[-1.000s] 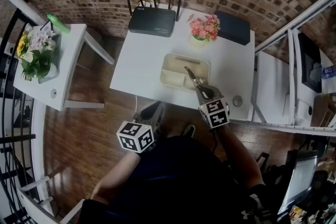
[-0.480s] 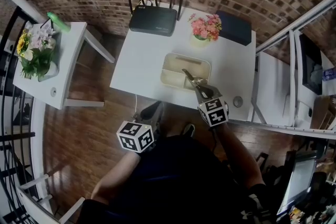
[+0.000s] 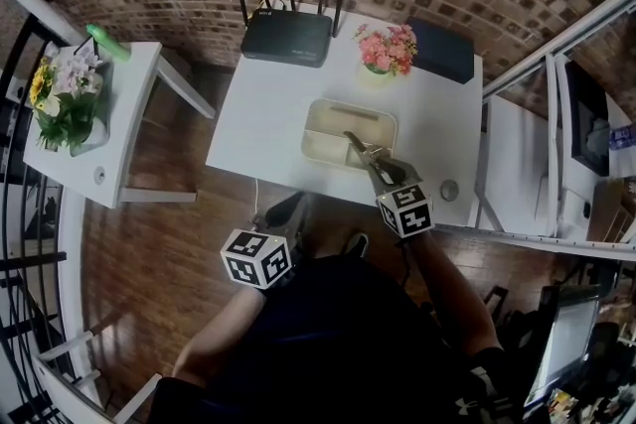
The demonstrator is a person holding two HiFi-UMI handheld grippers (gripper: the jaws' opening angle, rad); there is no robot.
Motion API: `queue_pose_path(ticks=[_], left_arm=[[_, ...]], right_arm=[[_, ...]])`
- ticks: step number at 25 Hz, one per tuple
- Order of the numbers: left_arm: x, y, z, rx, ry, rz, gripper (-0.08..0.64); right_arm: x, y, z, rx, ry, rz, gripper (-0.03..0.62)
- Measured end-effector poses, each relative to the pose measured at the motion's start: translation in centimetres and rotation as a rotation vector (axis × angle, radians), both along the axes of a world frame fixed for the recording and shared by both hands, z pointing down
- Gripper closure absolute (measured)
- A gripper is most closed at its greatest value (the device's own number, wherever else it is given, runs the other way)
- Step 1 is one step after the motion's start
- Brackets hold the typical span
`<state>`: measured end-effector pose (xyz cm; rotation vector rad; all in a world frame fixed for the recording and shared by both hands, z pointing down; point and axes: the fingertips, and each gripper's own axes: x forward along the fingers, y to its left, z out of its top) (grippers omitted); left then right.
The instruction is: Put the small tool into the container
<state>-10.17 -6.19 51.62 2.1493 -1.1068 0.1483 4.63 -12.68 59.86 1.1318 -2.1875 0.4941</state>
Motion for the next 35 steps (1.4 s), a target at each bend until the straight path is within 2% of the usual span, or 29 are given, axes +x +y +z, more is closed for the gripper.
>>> queue_pose_path(ticks=[19,35], left_arm=[[1.1,0.5,0.0,-0.003,-0.009,0.027,0.549],[4.8,0.7,-0.6,0.011,-0.057,0.139,0.549]], right_arm=[[0.4,0.6,-3.4,0.079,-0.078,0.041,0.499],[3.6,3.7,-7.0,0.095,-0.304,0.197,0.532]])
